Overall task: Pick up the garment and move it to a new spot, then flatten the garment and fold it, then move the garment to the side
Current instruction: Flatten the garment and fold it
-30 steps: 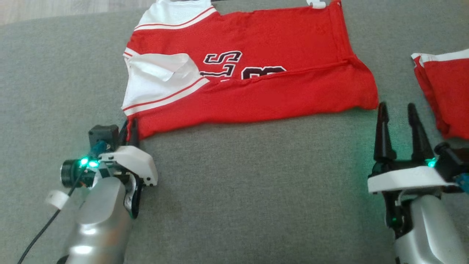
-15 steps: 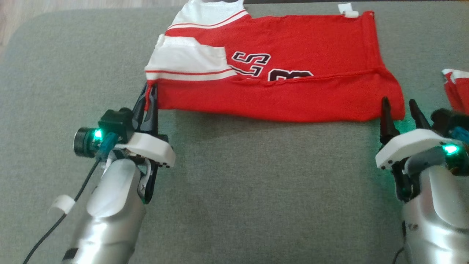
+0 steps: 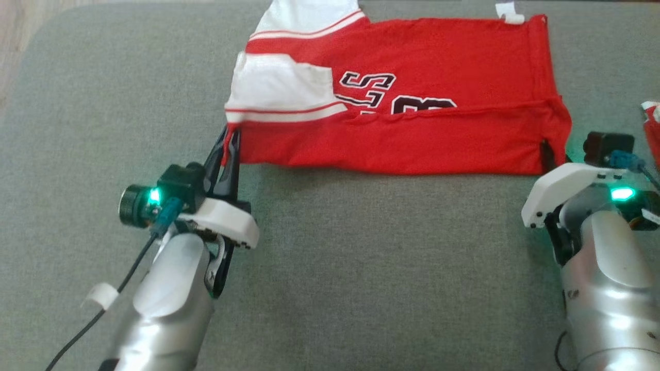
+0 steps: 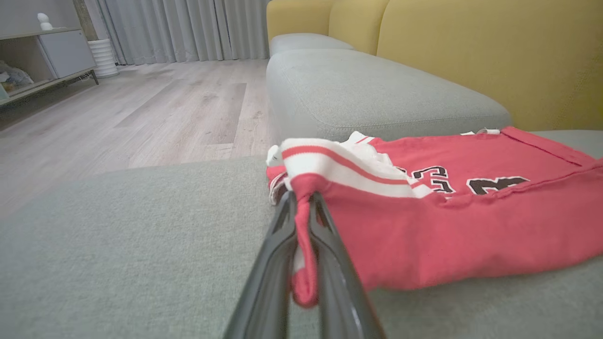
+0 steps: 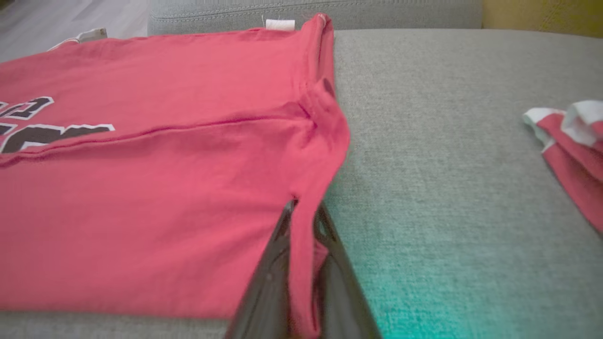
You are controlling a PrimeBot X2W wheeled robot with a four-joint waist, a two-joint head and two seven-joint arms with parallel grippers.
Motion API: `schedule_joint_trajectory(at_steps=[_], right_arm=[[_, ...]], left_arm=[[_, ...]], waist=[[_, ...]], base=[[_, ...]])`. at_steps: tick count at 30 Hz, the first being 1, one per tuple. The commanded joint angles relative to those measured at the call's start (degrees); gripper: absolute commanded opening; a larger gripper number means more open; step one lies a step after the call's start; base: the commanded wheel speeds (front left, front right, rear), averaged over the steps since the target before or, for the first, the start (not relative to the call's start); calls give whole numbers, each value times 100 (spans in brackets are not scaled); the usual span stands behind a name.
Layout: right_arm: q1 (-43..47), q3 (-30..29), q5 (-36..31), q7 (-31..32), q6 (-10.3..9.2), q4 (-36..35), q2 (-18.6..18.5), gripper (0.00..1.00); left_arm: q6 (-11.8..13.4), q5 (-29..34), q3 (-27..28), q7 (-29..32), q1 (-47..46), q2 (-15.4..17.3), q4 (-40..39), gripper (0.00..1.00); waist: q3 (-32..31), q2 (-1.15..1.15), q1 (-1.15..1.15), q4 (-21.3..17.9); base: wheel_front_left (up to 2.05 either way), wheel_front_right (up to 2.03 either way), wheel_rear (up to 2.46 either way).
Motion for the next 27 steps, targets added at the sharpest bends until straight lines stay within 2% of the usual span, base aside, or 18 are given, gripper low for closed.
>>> schedule_joint_trajectory(at_steps=[1,7,12,17,22,23,27], right_arm=[[93,120,-74,-93,-5,-14,11,0],[402,-5,145,-421,-5,-35,11,0],[910,51,589,-182,-5,-203,12,0],[1424,176,845,184,-5,-761,12,0],[2219,294,1251,752,-5,-1752,12,0],[2515,321,1409,922,-5,-2138,12,0],[2958,332,1642,1146,-5,-2700,12,0]], left_arm=[[38,28,153,-35,-31,151,-69,0],[48,1,84,265,255,275,371,0],[-28,-18,-28,497,635,393,458,0],[-100,-61,-99,740,1021,532,294,0],[-76,-107,-143,1085,1504,740,-153,0],[-48,-105,-170,1203,1657,805,-390,0],[16,-114,-228,1450,1893,869,-842,0]], waist=[[-115,0,0,-32],[-655,0,0,-125],[-1136,0,0,-197],[-1379,0,0,-275],[-1522,0,0,-309],[-1540,0,0,-306],[-1532,0,0,-295]], base=[[0,0,0],[0,0,0],[0,0,0],[0,0,0],[0,0,0],[0,0,0],[0,0,0]])
